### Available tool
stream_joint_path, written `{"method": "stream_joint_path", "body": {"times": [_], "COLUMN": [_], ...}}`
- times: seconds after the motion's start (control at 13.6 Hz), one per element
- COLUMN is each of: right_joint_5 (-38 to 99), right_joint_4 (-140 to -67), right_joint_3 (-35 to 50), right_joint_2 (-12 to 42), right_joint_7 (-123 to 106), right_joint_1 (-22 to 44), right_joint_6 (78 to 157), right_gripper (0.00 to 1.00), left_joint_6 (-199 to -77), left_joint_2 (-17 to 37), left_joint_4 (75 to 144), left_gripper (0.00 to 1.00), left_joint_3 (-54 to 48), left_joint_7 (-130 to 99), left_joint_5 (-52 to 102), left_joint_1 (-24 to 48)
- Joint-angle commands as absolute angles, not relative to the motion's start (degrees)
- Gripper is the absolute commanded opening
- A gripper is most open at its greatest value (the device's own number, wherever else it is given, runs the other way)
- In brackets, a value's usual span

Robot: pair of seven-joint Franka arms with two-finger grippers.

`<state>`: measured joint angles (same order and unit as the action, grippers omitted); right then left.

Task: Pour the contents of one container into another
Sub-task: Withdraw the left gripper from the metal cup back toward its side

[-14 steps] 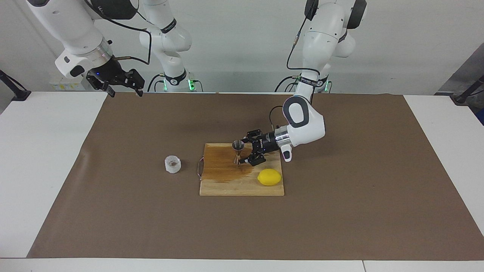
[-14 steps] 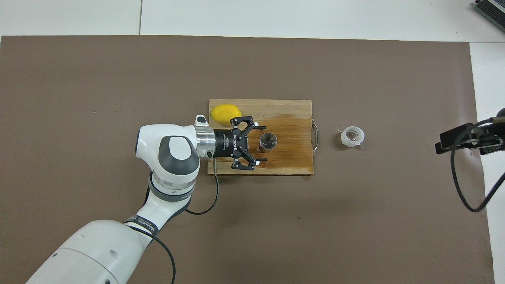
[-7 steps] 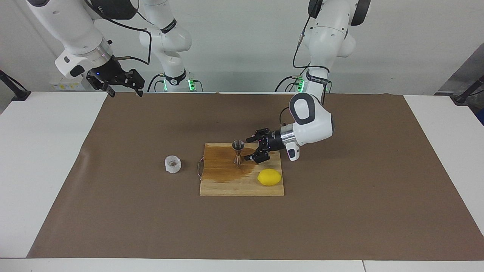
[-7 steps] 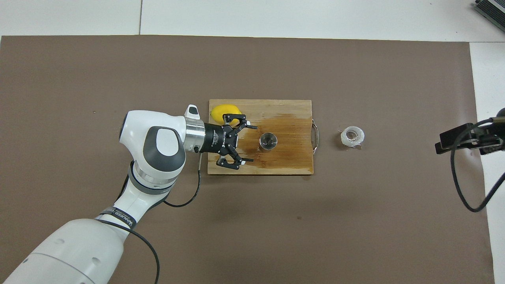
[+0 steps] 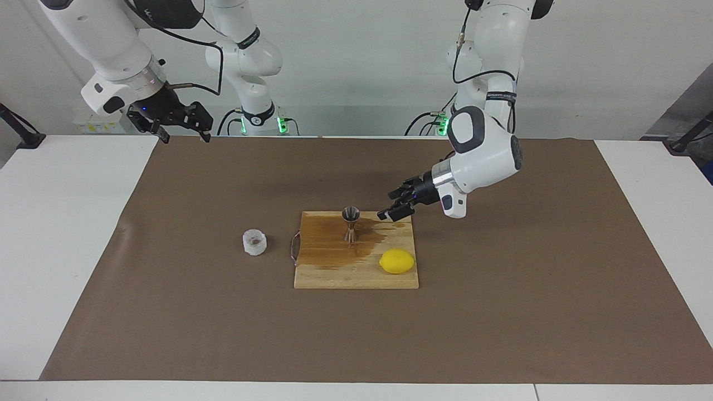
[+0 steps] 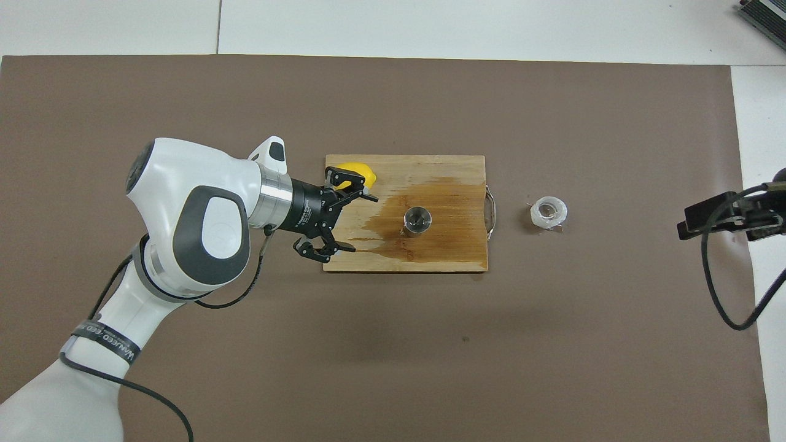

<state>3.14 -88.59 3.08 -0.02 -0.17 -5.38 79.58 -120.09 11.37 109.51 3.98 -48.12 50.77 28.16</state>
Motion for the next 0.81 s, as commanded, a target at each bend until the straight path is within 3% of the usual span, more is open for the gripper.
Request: {"method": "stream_joint_path", "body": {"times": [0.0,0.52,0.74], "right_joint_5": [4.1,4.3,4.6], "right_joint_4": [-87.5,-87.5,-92.8], "right_joint_3": [3.3,3.6,3.5], "right_joint_2": [0.4,0.0,-2.1], "right_joint_7": [1.2,-0.3,-14.4], "right_joint_1": [-5.7,-5.2,-5.9], "right_joint_6": [78.7,78.1,82.8], "right_gripper": [1.0,1.0,1.0], "left_joint_6": [-116.7,-104.6,-100.0], "left_joint_2": [8.7,8.8,8.6], "left_joint_4": [108.7,98.8,95.3], "left_gripper": [1.0,1.0,1.0], "left_joint_3": [4.0,4.0,4.0], "left_joint_7": [-48.1,-47.4,-45.4], "left_joint_5": [40.2,21.0,12.9], "left_joint_1": [27.4,25.8,25.8]}}
